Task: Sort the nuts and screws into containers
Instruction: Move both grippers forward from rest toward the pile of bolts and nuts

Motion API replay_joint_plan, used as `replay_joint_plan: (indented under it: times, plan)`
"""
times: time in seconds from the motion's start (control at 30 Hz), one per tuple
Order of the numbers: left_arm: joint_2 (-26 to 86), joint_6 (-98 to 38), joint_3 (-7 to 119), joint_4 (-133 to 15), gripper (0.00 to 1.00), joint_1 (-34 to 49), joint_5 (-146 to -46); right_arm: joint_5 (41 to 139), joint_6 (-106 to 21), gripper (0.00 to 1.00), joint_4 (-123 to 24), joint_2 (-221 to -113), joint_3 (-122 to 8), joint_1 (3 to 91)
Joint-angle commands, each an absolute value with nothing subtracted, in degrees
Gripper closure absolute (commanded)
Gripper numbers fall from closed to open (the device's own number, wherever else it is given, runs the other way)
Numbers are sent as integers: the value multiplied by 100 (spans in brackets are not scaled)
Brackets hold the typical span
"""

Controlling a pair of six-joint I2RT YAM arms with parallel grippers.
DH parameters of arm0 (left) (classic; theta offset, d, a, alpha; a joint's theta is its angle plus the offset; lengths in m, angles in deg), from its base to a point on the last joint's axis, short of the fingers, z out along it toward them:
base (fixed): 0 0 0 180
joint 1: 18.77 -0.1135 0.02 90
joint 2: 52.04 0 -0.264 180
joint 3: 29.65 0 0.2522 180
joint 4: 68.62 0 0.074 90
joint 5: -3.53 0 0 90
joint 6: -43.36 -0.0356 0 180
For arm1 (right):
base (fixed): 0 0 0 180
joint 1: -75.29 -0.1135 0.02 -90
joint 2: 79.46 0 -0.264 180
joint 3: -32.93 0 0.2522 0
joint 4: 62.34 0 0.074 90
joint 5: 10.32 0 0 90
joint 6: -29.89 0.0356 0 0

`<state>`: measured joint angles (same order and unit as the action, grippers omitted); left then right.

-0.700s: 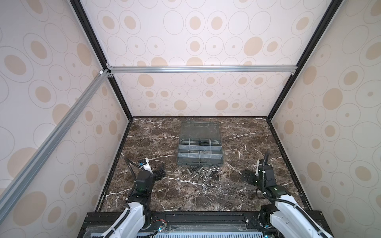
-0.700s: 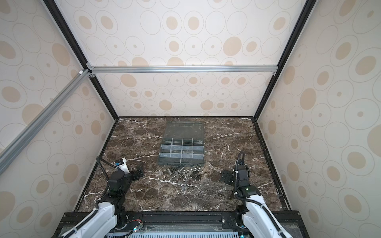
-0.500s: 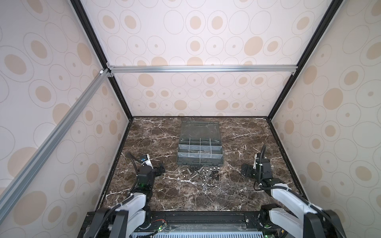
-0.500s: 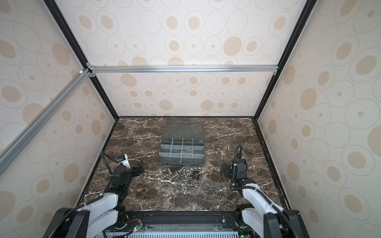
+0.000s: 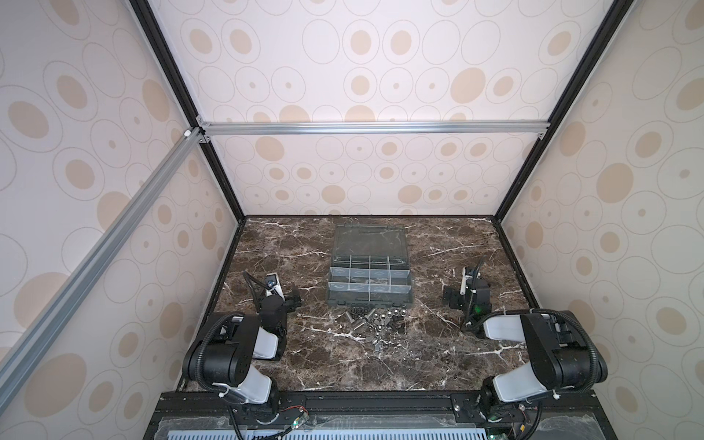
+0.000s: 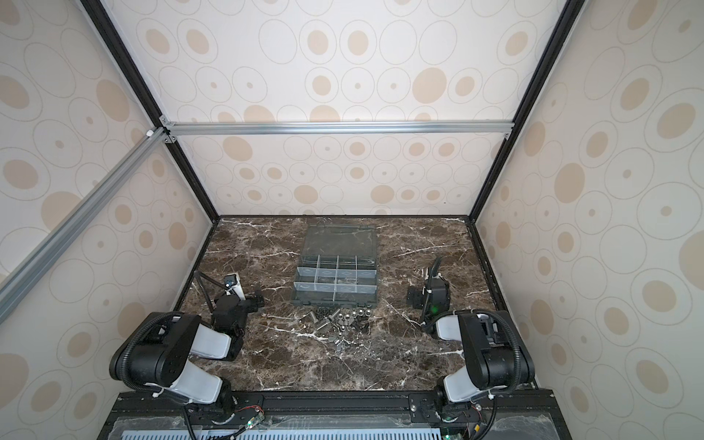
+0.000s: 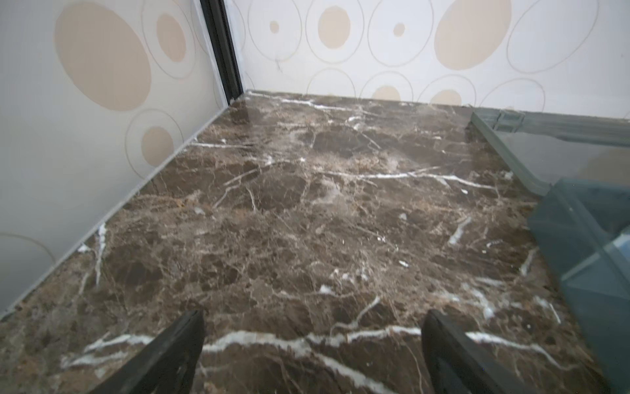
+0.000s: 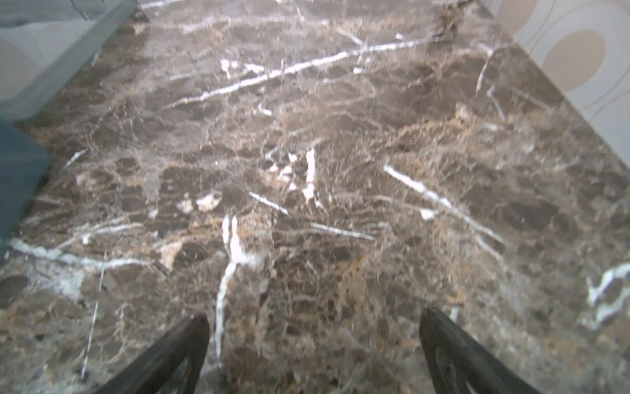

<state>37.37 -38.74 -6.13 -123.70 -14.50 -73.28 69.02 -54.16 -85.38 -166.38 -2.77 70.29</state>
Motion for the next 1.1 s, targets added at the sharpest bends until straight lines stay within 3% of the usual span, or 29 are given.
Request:
replay_joint_plan:
  times: [0.0, 0.77, 0.83, 0.97, 1.07]
  plan:
    - [3858, -4454, -382, -13466, 1, -1533, -7030, 6707, -5923, 0, -9530, -16771, -466, 7115]
    - [3768, -4484, -386, -13428, 1, -1525, -7055, 6724, -5993, 0, -9613, -16739, -430, 7115]
    - [3190, -4520, -88, -12324, 1, -1475, -7076, 6732, -6114, 0, -9127, -16461, -609, 7026]
    - [2150, -3850, 1161, -9130, 1, -1479, -6917, 6817, -5665, 0, -6454, -15534, -1559, 6923]
    - [1545, -3622, 1530, -8106, 1, -1467, -7712, 7011, -5282, 0, -5459, -15045, -1877, 6853]
